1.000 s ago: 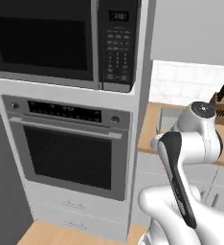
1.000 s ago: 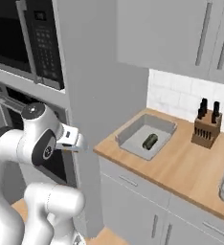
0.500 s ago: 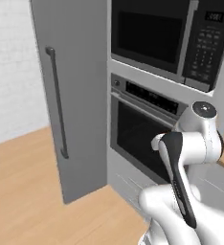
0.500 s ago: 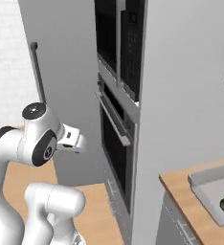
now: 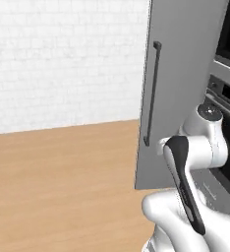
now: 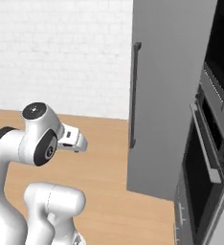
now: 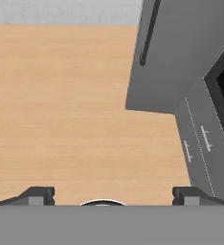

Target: Place one cucumber and one chicken drumstick in each tupperware on the nearby counter, to pack two identical lunches.

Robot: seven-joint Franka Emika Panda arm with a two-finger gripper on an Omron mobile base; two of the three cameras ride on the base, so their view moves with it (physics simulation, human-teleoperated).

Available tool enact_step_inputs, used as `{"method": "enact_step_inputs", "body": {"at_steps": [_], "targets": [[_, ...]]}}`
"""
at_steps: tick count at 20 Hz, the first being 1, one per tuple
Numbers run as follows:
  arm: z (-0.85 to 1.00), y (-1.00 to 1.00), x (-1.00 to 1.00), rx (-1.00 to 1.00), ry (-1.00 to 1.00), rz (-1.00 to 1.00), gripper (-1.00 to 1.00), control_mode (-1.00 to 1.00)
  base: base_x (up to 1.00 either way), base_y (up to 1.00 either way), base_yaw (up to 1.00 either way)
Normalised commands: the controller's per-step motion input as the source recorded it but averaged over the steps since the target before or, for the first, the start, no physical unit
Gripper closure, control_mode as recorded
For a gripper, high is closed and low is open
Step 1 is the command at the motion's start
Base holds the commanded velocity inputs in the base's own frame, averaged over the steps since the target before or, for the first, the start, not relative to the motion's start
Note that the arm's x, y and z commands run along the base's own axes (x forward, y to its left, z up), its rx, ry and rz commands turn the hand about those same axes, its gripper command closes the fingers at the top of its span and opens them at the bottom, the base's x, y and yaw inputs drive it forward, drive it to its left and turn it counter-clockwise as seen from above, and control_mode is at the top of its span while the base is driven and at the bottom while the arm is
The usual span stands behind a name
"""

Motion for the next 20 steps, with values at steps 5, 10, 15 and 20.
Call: {"method": "enact_step_inputs", "body": {"at_steps": [5, 10, 15, 20], "targets": [[0.0, 0.0, 0.0, 0.0, 0.0, 0.0, -1.0, 1.0, 0.63, 0.4, 0.45], [0.0, 0.0, 0.0, 0.0, 0.0, 0.0, -1.0, 1.0, 1.0, 0.02, 0.28], [0.0, 0.0, 0.0, 0.0, 0.0, 0.0, -1.0, 1.0, 1.0, 0.11, 0.0], [0.0, 0.0, 0.0, 0.0, 0.0, 0.0, -1.0, 1.0, 1.0, 0.82, -0.14]]}}
